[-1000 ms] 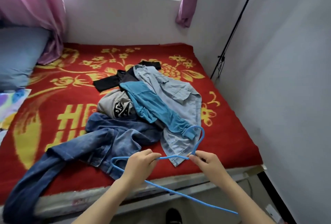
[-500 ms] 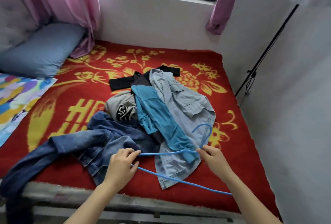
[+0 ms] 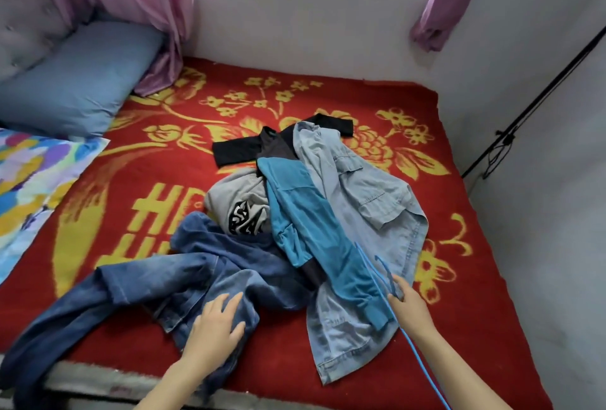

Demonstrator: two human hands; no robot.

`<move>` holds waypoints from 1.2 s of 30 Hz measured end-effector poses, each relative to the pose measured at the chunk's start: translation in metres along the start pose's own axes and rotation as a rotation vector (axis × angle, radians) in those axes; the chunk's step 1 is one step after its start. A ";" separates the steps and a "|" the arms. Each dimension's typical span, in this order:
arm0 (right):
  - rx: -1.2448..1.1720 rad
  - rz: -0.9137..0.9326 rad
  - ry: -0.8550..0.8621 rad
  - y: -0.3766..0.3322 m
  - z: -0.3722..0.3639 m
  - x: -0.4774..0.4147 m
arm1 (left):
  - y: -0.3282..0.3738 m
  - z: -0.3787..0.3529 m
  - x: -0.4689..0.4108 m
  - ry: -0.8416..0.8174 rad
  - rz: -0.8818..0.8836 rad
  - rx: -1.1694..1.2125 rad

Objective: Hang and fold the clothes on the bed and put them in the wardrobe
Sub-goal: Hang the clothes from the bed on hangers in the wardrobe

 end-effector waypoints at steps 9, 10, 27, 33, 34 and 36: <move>0.030 -0.071 0.184 -0.020 -0.020 -0.033 | 0.011 -0.018 -0.086 -0.118 0.031 0.138; 0.059 -0.075 0.205 -0.019 -0.019 -0.039 | 0.012 -0.023 -0.093 -0.135 0.057 0.188; 0.059 -0.226 -0.160 0.084 -0.087 -0.118 | 0.028 -0.137 -0.221 -0.101 0.799 1.088; 0.051 -0.174 -0.230 0.090 -0.095 -0.129 | 0.029 -0.168 -0.228 0.073 0.973 1.305; 0.036 -0.163 -0.229 0.089 -0.094 -0.129 | 0.028 -0.166 -0.230 0.108 0.976 1.305; 0.020 -0.164 -0.235 0.090 -0.093 -0.128 | 0.031 -0.159 -0.230 0.159 0.968 1.301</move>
Point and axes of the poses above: each hand's wrist, its own x-axis away from the middle knuckle, its own z-axis out of the back of the hand, y = z × x, the point moved 10 cm from there along -x, towards the middle knuckle, and after that the axes turned 12 degrees about x, right-handed, at the moved point
